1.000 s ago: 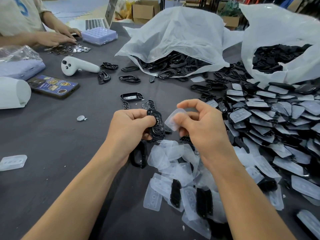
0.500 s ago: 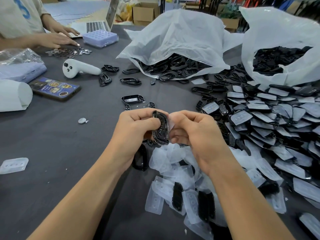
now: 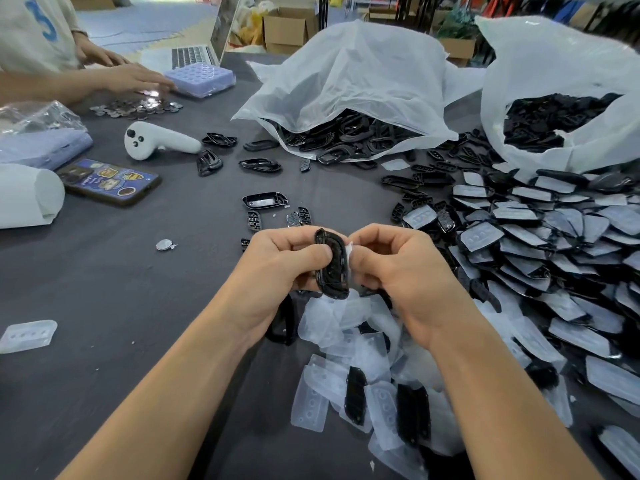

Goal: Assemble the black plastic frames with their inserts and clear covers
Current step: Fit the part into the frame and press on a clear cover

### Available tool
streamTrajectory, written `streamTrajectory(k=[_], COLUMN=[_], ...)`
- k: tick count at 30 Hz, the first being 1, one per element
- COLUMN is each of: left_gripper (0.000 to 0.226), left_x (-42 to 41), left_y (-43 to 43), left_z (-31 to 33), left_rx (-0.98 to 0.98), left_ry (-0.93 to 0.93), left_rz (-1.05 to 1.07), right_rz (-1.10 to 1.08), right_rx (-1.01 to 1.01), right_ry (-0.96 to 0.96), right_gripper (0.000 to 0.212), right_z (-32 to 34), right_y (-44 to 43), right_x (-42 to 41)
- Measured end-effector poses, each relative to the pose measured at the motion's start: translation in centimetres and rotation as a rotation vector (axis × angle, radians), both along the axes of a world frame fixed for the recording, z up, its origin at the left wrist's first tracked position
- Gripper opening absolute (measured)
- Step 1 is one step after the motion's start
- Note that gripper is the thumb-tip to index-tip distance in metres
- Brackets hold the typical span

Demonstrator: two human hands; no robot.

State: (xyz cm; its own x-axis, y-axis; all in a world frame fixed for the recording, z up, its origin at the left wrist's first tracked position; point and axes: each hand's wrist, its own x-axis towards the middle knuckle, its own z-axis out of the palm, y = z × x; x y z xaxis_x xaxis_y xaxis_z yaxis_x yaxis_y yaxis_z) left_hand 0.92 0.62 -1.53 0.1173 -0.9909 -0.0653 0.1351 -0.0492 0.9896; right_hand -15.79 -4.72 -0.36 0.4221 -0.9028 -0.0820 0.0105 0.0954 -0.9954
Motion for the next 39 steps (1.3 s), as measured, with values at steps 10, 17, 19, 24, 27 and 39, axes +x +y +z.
streamTrajectory(k=[10, 17, 19, 24, 27, 39], left_gripper=[0.021, 0.012, 0.011, 0.021, 0.027, 0.025], left_x=[-0.6, -1.0, -0.9, -0.4, -0.3, -0.4], left_y=[-0.5, 0.0, -0.1, 0.0, 0.0, 0.3], left_z=[-0.6, -0.7, -0.7, -0.6, -0.4, -0.2], left_rx=[-0.013, -0.064, -0.054, 0.002, 0.031, 0.079], left_ry=[-0.107, -0.051, -0.090, -0.112, -0.072, -0.067], left_rz=[0.271, 0.112, 0.105, 0.044, 0.007, -0.034], right_rz=[0.009, -0.230, -0.286, -0.360, -0.375, -0.354], right_rx=[-0.091, -0.440, -0.523, -0.627, -0.648, -0.664], right_ry=[-0.001, 0.370, 0.391, 0.447, 0.458, 0.469], right_gripper=[0.016, 0.017, 0.016, 0.016, 0.017, 0.018], right_z=[0.8, -0.1, -0.3, -0.6, -0.6, -0.7], right_y=[0.0, 1.2, 1.3, 1.3, 1.2, 1.1], right_x=[-0.5, 1.0, 1.1, 1.3, 1.4, 1.3])
